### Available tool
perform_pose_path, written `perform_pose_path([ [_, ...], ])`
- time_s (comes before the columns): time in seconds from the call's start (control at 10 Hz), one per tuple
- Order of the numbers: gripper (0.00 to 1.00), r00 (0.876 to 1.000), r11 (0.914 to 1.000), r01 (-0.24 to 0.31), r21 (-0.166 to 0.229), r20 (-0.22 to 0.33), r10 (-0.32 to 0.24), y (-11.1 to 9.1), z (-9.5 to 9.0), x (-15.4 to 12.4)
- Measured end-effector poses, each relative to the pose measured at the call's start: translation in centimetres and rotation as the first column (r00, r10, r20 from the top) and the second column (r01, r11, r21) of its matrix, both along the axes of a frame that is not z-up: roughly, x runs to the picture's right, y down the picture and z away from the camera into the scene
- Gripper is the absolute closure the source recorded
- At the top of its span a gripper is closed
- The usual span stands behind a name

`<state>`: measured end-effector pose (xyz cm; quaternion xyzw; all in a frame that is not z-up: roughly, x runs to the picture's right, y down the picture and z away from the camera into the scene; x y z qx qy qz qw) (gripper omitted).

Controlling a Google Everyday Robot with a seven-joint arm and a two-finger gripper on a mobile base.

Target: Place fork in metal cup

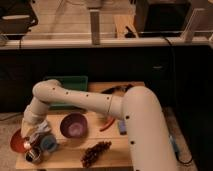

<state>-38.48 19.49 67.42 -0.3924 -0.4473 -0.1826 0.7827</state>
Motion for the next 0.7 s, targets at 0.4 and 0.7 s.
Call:
perform_pose_path([
  [0.4,0.2,1.0,0.9994,0.006,0.033,-0.017,-0.006,-0.5,-0.3,0.3],
  [0.7,0.2,1.0,0.9961,0.018,0.087,-0.021,-0.016,-1.0,-1.3,0.2],
])
